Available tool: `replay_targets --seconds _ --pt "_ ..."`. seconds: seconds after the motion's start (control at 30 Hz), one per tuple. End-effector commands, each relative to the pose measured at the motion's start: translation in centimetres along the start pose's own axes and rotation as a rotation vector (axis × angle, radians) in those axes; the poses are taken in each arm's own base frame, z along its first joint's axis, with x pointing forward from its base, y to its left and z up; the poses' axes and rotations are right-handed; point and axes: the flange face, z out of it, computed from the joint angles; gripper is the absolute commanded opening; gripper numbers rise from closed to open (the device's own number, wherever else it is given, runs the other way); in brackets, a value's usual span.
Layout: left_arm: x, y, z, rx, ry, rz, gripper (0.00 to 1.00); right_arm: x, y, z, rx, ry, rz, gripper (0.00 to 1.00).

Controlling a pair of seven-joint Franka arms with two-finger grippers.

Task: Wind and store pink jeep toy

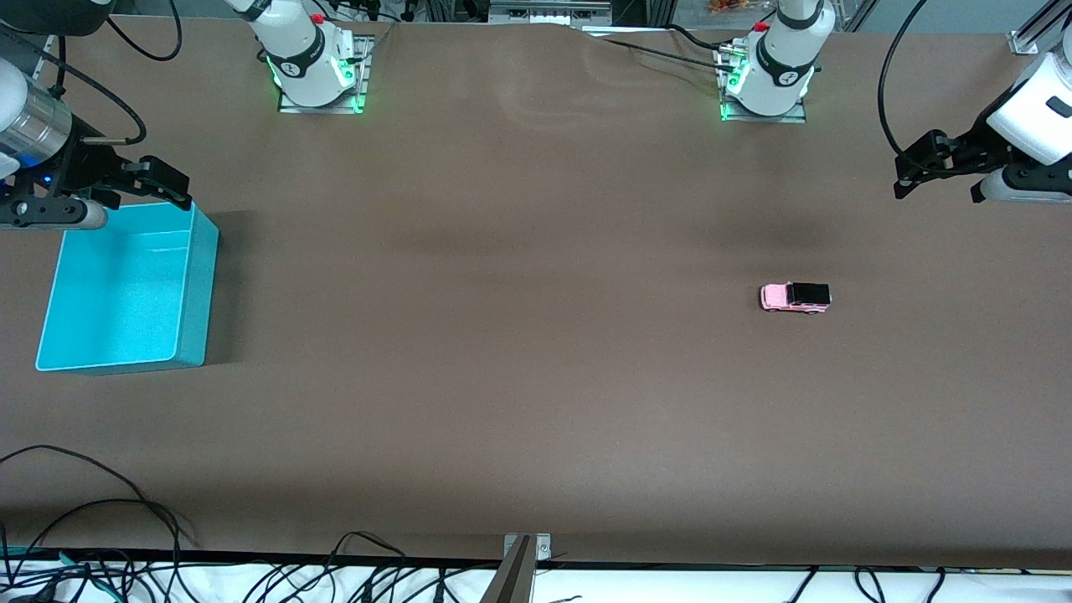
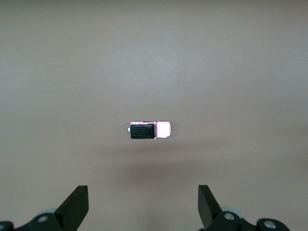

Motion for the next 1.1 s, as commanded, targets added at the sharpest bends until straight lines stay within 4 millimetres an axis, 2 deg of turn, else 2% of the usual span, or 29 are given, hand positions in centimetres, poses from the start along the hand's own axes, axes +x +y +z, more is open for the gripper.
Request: replay_targets --seconds 0.0,0.3,0.37,0.6,1.07 --pt "0.5 -0.3 -0.6 -0.021 -0.007 0.002 1.00 0.5 0.1 -0.7 0.011 0.022 0.003 1.00" --pt "1.3 -0.2 1.3 -0.026 -0.047 0.004 1.00 0.6 0.1 -0.8 0.010 0.032 0.002 1.00" --pt "1.8 0.0 2.2 -0.047 -0.064 0.001 1.00 0.6 0.1 -0.8 0.010 0.032 0.002 1.00" --pt "2.1 0.0 1.3 -0.054 -0.043 0.002 1.00 0.7 0.1 -0.7 0.010 0.030 0.002 1.00" --pt "2.2 0.3 1.2 -0.049 -0.039 0.010 1.00 1.0 0.3 -0.3 0.012 0.024 0.006 1.00"
